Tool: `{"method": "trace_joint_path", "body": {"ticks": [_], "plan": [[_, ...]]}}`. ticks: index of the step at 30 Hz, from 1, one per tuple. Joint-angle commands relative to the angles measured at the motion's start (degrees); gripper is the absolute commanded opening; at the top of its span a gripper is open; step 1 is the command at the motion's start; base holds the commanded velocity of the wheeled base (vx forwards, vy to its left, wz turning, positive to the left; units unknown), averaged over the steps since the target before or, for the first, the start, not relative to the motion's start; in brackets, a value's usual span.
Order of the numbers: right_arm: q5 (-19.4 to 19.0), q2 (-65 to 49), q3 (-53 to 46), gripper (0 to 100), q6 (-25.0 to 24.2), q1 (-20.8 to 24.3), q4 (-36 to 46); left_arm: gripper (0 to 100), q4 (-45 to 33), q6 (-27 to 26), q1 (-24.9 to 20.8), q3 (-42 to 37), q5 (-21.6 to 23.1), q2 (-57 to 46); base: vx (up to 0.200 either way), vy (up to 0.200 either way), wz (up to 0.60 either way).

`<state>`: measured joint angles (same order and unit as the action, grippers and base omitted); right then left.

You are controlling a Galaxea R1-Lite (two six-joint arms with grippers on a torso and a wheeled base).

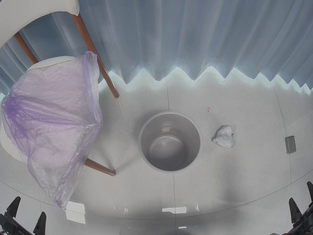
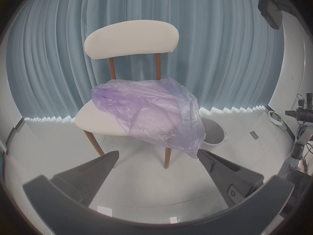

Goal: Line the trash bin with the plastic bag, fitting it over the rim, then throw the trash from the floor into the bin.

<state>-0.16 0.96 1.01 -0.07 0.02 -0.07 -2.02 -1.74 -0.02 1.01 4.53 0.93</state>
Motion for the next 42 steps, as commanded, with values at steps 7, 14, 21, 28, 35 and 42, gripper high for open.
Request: {"method": "trace_joint_path", "body": {"ticks": [7,14,21,28,35,42], "plan": [[0.16,-0.79,-0.92,100,0.16,-0.02,-0.01,100,0.0,-0.45,-0.06,-1.01,0.04,-0.93,0.0,0.0,0.0],[0.69,-0.79,-0.92,100,-0.01,-0.02,-0.01,100,0.88,-0.45,-0.06,-1.01,0.74,-0.93,0.0,0.0,0.0],[0.69,-0.88,-0.92,100,0.07,-0.02,-0.01,100,13.19,-5.2,0.02,-1.01,13.22,-0.93,0.0,0.0,0.0],[0.69,-0.79,-0.92,100,0.07,-0.02,-0.01,100,10.55,-6.52,-0.24,4.7,18.32,4.96,0.0,0.0,0.0],[0.69,-0.79,-0.92,100,0.07,-0.02,-0.01,100,10.02,-6.25,-2.35,15.25,26.31,22.36,0.0,0.0,0.0],[0.69,-0.88,-0.92,100,-0.01,-0.02,-0.1,100,10.02,-8.54,-6.22,25.27,34.84,35.28,0.0,0.0,0.0]]}}
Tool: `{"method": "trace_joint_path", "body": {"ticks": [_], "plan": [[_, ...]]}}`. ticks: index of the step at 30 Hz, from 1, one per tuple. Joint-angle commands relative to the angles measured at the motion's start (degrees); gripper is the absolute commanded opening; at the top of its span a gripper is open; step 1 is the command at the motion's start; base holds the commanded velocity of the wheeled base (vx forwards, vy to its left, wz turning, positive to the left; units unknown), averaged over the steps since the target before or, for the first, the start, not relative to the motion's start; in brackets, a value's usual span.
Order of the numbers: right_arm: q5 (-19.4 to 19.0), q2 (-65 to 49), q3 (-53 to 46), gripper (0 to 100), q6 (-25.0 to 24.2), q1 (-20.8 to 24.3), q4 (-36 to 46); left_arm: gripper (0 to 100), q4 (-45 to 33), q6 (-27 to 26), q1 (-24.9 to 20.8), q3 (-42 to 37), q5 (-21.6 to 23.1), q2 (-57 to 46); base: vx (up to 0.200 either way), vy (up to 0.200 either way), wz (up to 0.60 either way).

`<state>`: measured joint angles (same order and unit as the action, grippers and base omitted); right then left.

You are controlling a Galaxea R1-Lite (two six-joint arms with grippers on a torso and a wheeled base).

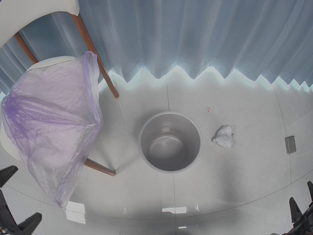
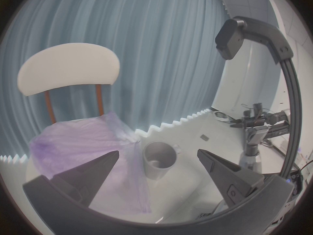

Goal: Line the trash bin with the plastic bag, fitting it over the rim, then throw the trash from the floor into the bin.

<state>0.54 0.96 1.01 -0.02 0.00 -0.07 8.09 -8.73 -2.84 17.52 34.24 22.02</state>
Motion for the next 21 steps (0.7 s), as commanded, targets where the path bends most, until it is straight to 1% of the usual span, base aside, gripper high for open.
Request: {"method": "trace_joint_path", "body": {"ticks": [1,3,4,5,6,8,10,11,12,13,16,17,19,20,21], "plan": [[-0.01,-0.88,-0.92,100,0.02,0.0,-0.1,100,-0.1,-3.66,-5.07,11.4,5.48,18.06,0.0,0.0,0.0],[-0.01,-0.88,-0.92,100,0.02,0.0,-0.1,100,0.08,-5.86,-7.53,13.95,5.04,22.46,0.0,0.0,0.0],[-0.01,-0.88,-0.92,100,0.02,0.0,-0.1,100,0.08,-5.86,-7.53,13.95,5.04,22.46,0.0,0.0,0.0],[-0.01,-0.79,-0.92,100,0.02,0.0,-0.1,100,0.17,-8.15,-9.9,16.06,4.52,26.41,0.0,0.0,0.0],[-0.01,-0.79,-0.92,100,0.02,0.0,-0.1,100,0.17,-9.9,-11.13,17.11,3.64,28.17,0.0,0.0,0.0],[-0.01,-0.88,-0.92,100,0.02,0.09,-0.1,100,0.17,-13.42,-14.39,19.13,0.82,31.42,0.0,0.0,0.0],[-0.01,-0.79,-0.92,100,-0.06,0.09,-0.1,100,0.26,-15.71,-19.22,20.63,-3.66,34.59,0.0,0.0,0.0],[-0.01,-0.79,-0.92,100,-0.06,0.09,-0.1,100,0.26,-15.97,-20.27,20.89,-4.71,35.02,0.0,0.0,0.0],[-0.01,-0.79,-0.92,100,-0.06,0.09,-0.1,100,0.26,-15.97,-20.27,20.89,-4.71,35.02,0.0,0.0,0.0],[-0.01,-0.79,-0.92,100,-0.06,0.0,-0.1,100,0.26,-16.58,-26.43,21.77,-11.74,36.43,0.0,0.0,0.0],[-0.01,-0.88,-0.92,100,-0.15,0.09,-0.1,100,0.26,-16.58,-35.04,22.3,-23.78,37.57,0.0,0.0,0.0],[-0.01,-0.88,-0.92,100,-0.24,0.0,-0.1,100,0.26,-16.58,-36.8,22.3,-26.33,37.84,0.0,0.0,0.0],[0.08,-0.88,-0.92,100,-0.24,0.0,-0.1,100,0.87,-16.5,-43.74,22.38,-35.65,39.16,0.0,0.0,0.0],[0.08,-0.88,-0.92,100,-0.24,0.0,-0.1,100,1.31,-16.58,-45.41,22.38,-38.46,39.77,0.0,0.0,0.0],[0.08,-0.88,-0.92,100,-0.33,0.0,-0.1,100,2.36,-17.2,-47.96,21.95,-45.58,41.27,0.0,0.0,0.0]]}}
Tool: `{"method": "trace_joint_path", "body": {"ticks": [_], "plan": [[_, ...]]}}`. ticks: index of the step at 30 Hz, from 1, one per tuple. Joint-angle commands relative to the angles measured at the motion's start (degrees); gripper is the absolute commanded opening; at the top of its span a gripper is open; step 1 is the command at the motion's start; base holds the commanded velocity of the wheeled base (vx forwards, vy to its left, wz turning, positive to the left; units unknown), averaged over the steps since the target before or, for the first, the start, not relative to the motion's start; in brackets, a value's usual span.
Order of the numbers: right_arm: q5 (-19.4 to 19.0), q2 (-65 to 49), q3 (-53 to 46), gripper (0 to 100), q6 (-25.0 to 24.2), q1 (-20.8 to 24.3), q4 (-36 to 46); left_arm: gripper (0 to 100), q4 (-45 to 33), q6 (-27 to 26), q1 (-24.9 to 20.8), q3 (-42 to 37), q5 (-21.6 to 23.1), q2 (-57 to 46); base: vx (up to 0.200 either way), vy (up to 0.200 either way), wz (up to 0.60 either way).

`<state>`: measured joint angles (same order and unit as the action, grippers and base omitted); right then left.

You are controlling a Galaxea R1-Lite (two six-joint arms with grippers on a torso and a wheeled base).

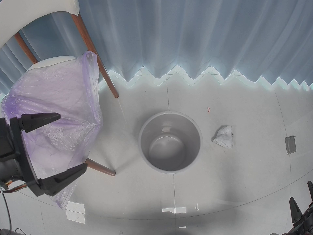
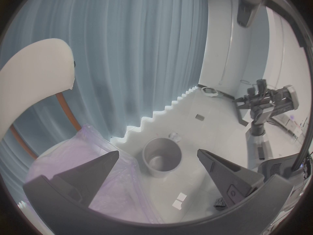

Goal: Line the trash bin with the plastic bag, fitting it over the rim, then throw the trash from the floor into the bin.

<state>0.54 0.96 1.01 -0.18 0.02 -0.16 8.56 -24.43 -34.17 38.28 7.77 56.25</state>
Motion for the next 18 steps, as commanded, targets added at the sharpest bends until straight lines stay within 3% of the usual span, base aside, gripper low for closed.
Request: {"method": "trace_joint_path", "body": {"ticks": [1,7,11,18], "plan": [[0.08,-0.88,-0.92,100,-0.17,0.06,-0.02,100,2.25,-1.76,-17.33,0.92,-21.3,7.65,0.0,0.0,0.0],[0.08,-0.88,-0.92,100,-0.08,-0.02,-0.02,100,6.47,-2.64,-21.03,0.92,-39.32,13.19,0.0,0.0,0.0],[0.08,-0.88,-0.92,100,-0.17,0.06,-0.02,100,9.28,-2.46,-23.84,0.92,-44.15,17.14,0.0,0.0,0.0],[0.25,-0.88,-0.92,100,-0.7,-0.02,-0.02,100,12.18,-2.38,-23.49,1.36,-48.28,25.84,0.0,0.0,0.0]]}}
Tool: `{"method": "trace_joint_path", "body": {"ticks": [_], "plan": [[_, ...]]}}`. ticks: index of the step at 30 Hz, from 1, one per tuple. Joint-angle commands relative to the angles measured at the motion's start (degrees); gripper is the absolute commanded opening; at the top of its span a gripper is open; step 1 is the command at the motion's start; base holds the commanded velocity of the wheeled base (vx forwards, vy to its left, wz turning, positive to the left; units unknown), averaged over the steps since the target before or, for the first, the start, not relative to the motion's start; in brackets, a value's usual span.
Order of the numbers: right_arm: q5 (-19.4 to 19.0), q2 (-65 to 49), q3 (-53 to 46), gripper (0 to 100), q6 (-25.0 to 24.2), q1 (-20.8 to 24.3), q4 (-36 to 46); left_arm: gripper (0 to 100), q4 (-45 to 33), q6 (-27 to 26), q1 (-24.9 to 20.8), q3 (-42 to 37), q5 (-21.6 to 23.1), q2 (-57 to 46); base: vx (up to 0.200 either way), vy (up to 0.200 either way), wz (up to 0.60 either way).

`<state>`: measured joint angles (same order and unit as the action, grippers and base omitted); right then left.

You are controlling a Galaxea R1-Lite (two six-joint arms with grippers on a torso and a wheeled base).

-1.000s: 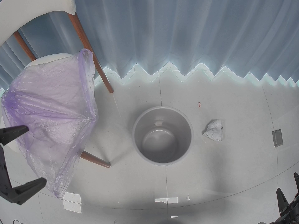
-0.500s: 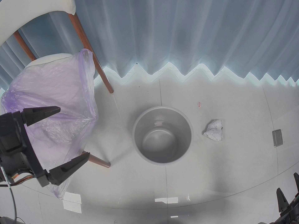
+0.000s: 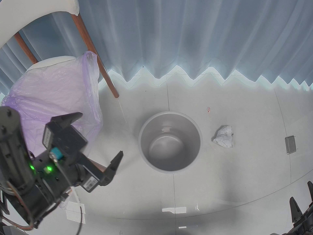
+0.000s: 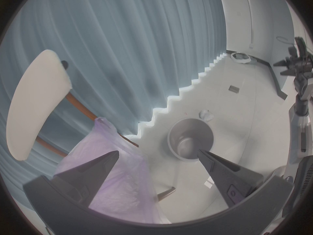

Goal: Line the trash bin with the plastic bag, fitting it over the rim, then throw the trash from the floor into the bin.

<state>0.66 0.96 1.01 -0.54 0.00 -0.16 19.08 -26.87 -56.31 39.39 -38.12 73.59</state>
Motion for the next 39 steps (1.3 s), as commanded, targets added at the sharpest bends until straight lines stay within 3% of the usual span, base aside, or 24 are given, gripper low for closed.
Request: {"method": "trace_joint_path", "body": {"ticks": [1,3,7,10,13,27,39], "plan": [[0.13,-0.88,-0.92,100,-0.34,0.0,-0.02,100,1.66,0.06,-1.35,0.25,-2.4,8.5,0.0,0.0,0.0],[0.31,-0.88,-0.92,100,-0.43,0.09,-0.02,100,1.22,-0.55,-0.64,0.87,-4.59,10.43,0.0,0.0,0.0],[0.4,-0.88,-0.92,100,-0.43,0.09,-0.02,100,1.05,-4.25,2.34,2.27,-4.51,12.36,0.0,0.0,0.0],[0.4,-0.88,-0.92,100,-0.43,0.09,-0.11,100,1.31,-12.07,7.53,2.27,-4.42,12.45,0.0,0.0,0.0],[0.4,-0.88,-0.92,100,-0.43,0.09,-0.11,100,1.66,-16.02,10.08,2.71,-4.24,12.71,0.0,0.0,0.0],[0.4,-0.88,-0.92,100,-0.34,0.09,-0.11,100,2.02,-16.29,13.77,2.98,-4.07,18.25,0.0,0.0,0.0],[0.4,-0.88,-0.92,100,-0.34,0.09,-0.11,100,10.63,-20.94,16.49,4.82,-3.89,22.21,0.0,0.0,0.0]]}}
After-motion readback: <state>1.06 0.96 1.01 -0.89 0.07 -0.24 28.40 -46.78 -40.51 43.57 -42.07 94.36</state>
